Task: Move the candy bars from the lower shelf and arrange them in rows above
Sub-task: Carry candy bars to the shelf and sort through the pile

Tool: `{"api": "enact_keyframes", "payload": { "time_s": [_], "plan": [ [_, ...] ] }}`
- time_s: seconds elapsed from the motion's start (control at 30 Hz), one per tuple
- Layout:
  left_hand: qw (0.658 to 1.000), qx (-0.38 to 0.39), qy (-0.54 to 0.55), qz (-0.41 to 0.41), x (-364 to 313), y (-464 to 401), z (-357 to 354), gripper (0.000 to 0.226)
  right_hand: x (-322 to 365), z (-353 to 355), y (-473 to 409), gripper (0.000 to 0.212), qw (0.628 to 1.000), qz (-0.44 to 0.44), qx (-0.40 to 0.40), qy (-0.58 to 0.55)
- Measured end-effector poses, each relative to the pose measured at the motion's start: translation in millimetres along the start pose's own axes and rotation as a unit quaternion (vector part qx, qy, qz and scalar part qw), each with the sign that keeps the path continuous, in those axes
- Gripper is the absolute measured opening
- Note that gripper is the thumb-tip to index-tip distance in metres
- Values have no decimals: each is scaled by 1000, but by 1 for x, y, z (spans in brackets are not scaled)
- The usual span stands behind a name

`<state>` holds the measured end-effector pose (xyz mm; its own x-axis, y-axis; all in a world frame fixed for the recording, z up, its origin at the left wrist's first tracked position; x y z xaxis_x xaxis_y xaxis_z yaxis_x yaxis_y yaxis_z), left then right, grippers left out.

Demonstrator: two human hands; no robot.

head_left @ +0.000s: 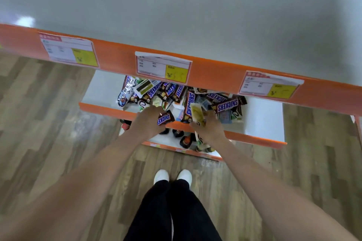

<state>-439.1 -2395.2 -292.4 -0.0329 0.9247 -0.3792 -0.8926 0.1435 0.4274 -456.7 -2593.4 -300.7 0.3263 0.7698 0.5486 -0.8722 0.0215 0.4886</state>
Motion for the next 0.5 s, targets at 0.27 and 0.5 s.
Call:
{"api": "enact_keyframes", "payload": {
  "time_s": [0.27, 0.5],
  "plan": [
    [999, -27, -25, -1, 6, -37, -17, 46, -18, -15, -45, 45, 995, -89, -8, -44],
    [998, -41, 32, -20, 3, -57, -21, 44, -22, -15, -63, 48, 950, -160, -44, -263]
  ]
}}
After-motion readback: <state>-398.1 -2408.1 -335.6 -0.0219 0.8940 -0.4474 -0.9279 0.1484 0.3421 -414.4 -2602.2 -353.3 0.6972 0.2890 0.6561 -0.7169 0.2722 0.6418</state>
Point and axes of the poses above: each hand's wrist, its own y-axis away from the middle knuckle, its own z-axis out of the back of the hand, x = y × z, the point moved 5 cm from there along -y, towards the middle knuckle, and after that the axes turned 4 degrees about z, right-handed, at the moved point
